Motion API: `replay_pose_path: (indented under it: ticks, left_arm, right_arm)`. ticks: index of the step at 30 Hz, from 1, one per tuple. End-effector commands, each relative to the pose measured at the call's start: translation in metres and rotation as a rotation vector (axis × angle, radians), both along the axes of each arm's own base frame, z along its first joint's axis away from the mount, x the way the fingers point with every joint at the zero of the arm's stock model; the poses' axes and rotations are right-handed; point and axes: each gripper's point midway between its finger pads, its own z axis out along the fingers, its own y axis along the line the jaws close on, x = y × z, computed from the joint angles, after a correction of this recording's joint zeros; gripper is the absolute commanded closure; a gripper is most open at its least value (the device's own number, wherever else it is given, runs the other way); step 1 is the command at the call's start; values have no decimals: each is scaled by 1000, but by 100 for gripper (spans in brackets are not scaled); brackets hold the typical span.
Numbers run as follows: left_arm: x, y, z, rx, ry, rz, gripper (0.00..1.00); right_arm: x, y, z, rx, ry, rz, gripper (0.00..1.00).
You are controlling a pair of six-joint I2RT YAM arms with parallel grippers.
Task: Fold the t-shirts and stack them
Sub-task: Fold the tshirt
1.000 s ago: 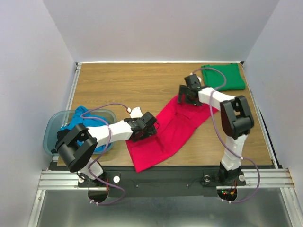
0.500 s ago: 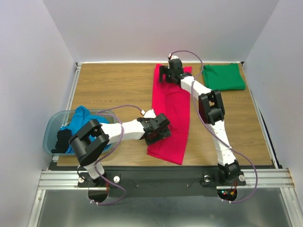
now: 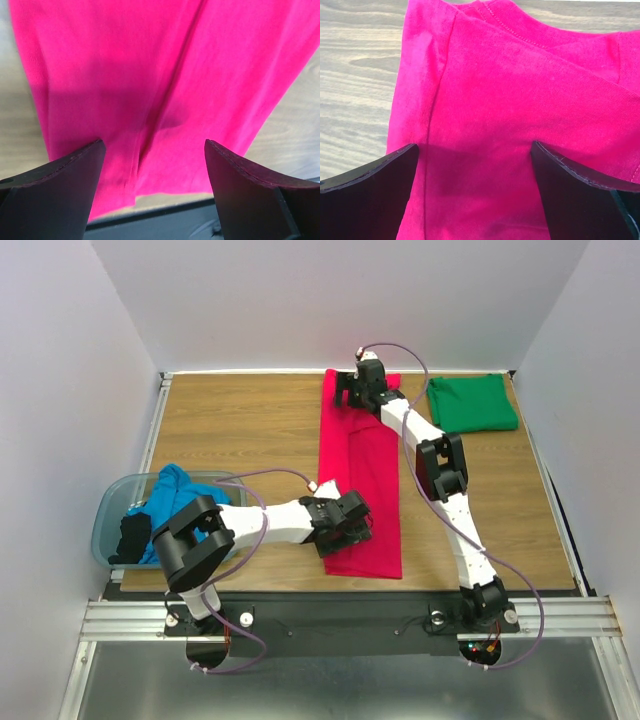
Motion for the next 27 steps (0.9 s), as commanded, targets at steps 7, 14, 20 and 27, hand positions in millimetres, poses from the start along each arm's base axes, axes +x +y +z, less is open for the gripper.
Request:
replay_pose_path:
  ticks: [7, 14, 20, 27]
  left_arm:
    - [-50, 28, 31, 156, -31, -62, 6]
    - [-69, 67, 49, 152, -57, -16, 6]
    - [-72, 91, 27, 120, -59, 10, 9]
    - [-50, 80, 18, 42, -95, -39, 25]
  right_arm:
    - [-17, -2, 163, 101, -167, 42, 0]
    - [-80, -22, 249, 134, -213, 56, 0]
    - [-193, -67, 207, 148, -5, -53, 0]
    - [-344, -113, 101, 146, 328, -156, 0]
